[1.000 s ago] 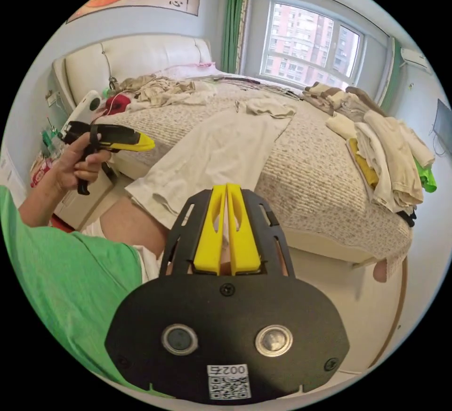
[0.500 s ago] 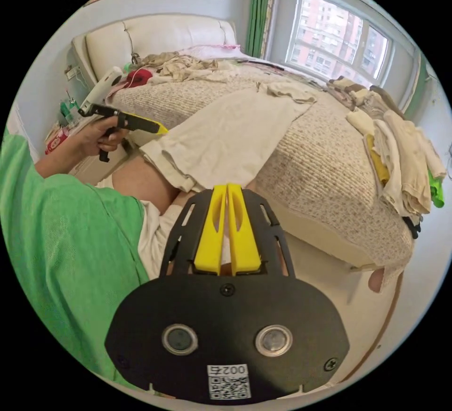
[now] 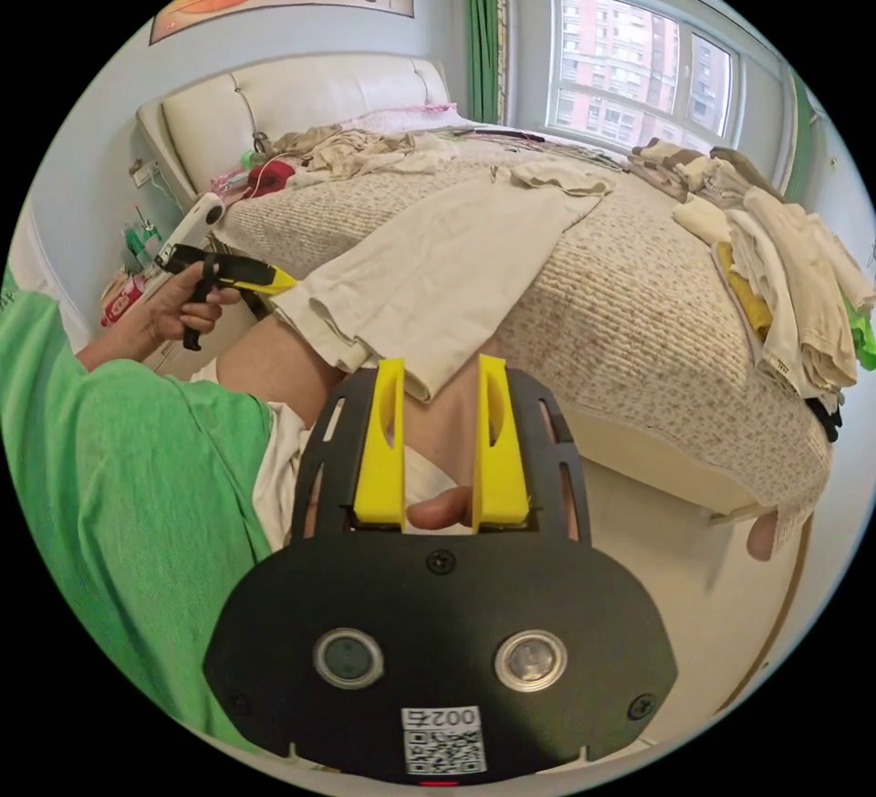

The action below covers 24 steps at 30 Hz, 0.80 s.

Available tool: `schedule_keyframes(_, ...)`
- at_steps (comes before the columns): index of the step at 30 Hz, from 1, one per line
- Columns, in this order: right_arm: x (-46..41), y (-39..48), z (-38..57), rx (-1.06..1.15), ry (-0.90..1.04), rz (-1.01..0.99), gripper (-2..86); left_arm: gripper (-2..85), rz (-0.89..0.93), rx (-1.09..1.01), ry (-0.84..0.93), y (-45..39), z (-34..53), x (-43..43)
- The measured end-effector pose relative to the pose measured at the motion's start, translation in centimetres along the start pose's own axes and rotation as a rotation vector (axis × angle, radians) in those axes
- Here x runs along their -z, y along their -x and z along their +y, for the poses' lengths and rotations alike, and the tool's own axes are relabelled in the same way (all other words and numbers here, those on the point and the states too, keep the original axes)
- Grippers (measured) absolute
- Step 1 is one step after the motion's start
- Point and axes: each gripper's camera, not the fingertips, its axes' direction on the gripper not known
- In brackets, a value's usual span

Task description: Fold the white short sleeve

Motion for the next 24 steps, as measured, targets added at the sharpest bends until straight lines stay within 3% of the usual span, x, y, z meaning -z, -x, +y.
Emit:
schedule_keyframes(9,-2.7,-2.8,0.6,-0.027,0.023,-0.069,2.9,6.2,-0.136,-0.062,0.059,-1.7,-0.9,0.7)
schedule_keyframes(13,-1.9,-4.9,0.6,-0.035,0.000,-0.117,0.1,-0.1,-0.015,-0.110,0.058,-2.4,-1.2,2.4)
schedule_keyframes(19,-0.4,-7.7,0.9,-0.058,0.009,-0.175,-0.6,-0.9,0.112,-0.063,0.024,-1.8,-1.4,5.5)
schedule_keyframes(24,-0.4,-9.3,2.3,-0.053,0.077,-0.164,-0.6,-0.9,0.111,-0.047,0.109,-1.5,-0.9,5.3)
